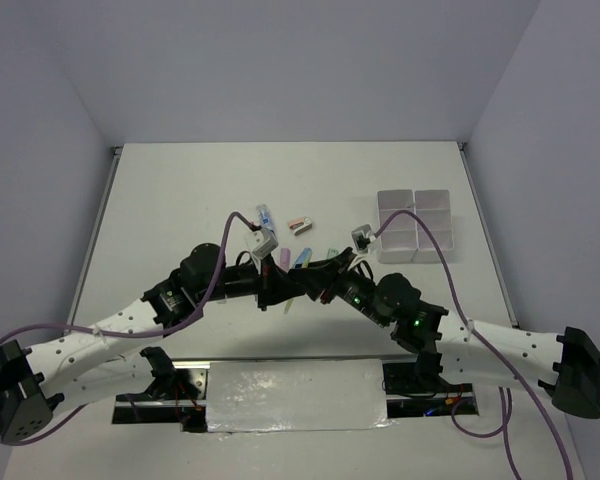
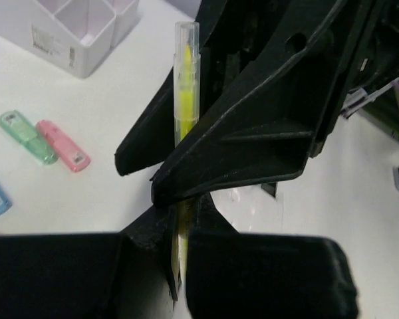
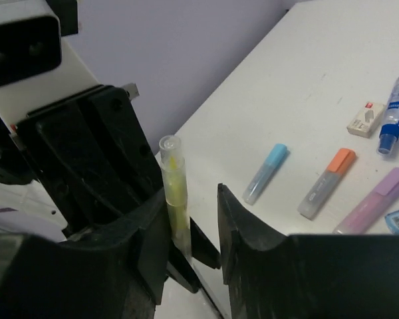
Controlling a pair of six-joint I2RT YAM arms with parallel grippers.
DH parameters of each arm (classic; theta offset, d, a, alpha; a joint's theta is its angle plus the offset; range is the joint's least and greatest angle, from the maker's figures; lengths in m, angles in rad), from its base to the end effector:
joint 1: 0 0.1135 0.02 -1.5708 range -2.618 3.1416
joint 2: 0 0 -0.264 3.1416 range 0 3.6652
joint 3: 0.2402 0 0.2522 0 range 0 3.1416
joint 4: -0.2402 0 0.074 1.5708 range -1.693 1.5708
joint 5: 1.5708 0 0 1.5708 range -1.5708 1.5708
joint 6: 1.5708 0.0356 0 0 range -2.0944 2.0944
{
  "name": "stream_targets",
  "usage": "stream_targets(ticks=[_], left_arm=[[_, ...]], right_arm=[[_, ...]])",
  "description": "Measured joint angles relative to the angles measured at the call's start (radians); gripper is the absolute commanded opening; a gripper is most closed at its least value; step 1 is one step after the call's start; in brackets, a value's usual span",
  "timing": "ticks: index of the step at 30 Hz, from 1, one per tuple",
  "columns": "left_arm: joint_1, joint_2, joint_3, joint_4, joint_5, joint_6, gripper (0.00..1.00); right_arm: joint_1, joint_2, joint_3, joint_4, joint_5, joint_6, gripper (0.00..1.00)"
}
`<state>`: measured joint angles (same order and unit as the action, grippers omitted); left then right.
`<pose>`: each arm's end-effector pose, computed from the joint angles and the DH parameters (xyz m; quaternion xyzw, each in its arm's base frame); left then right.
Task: Sort the stationery into containers
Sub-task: Close the pen cap on the pen, then place the pen in the storage box.
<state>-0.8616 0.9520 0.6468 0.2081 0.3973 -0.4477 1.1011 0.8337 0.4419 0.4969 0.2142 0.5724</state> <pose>0.1360 -0.1796 0.3018 0.2790 0.6833 -0.5170 0.4336 0.0973 0.1750 0.2823 -0.0971 0.6628 0.5008 0.5481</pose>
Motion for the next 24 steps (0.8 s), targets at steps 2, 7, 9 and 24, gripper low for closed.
stream_targets(ticks=[2, 7, 9, 24], left_arm=[[-0.008, -0.014, -0.017, 0.043, -0.005, -0.002, 0.00], [-0.031, -0.014, -0.034, 0.098, -0.018, 0.002, 0.00], [-0.037, -0.014, -0.034, 0.102, -0.024, 0.003, 0.00], [-0.057, -0.019, 0.115, -0.318, -0.597, -0.068, 0.99]], right_arm=[[0.012, -0.013, 0.018, -0.043, 0.006, -0.010, 0.40], [0.020, -0.039, 0.058, -0.129, -0.010, -0.039, 0.10], [0.024, -0.040, 0.066, -0.141, -0.011, -0.047, 0.00], [-0.183, -0.054, 0.142, -0.354, 0.394, -0.191, 0.00]])
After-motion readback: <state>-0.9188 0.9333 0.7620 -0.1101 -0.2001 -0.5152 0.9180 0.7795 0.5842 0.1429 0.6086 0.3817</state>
